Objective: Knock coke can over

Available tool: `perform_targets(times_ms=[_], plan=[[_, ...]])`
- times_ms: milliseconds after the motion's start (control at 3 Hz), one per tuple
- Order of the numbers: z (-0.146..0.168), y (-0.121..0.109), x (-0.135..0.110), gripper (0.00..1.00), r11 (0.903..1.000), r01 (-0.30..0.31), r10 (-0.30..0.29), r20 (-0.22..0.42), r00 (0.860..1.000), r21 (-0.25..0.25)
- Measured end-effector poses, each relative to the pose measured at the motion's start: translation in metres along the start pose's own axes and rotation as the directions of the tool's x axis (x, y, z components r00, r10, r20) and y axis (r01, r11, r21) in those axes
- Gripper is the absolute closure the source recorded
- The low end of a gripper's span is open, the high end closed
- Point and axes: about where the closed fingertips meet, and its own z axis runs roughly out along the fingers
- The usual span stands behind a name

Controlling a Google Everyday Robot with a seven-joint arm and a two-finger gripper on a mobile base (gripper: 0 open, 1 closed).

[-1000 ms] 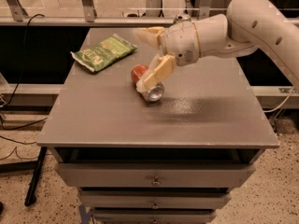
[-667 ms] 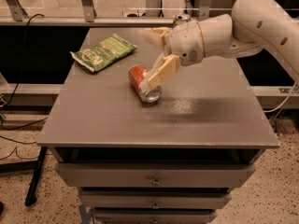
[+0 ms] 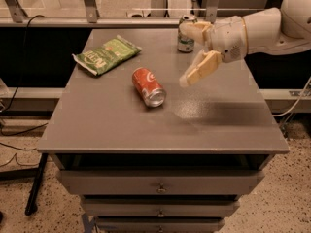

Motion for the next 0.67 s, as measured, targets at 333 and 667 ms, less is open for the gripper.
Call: perform_targets(times_ms=[333, 667], plan=[[-0.0616, -0.0167, 0.025, 0.0, 0.9951, -0.006, 0.013, -0.07, 0.997, 0.099], [-0.0713, -0.0205, 0.0259, 0.0, 0.9931, -0.001, 0.011, -0.079, 0.997, 0.117]])
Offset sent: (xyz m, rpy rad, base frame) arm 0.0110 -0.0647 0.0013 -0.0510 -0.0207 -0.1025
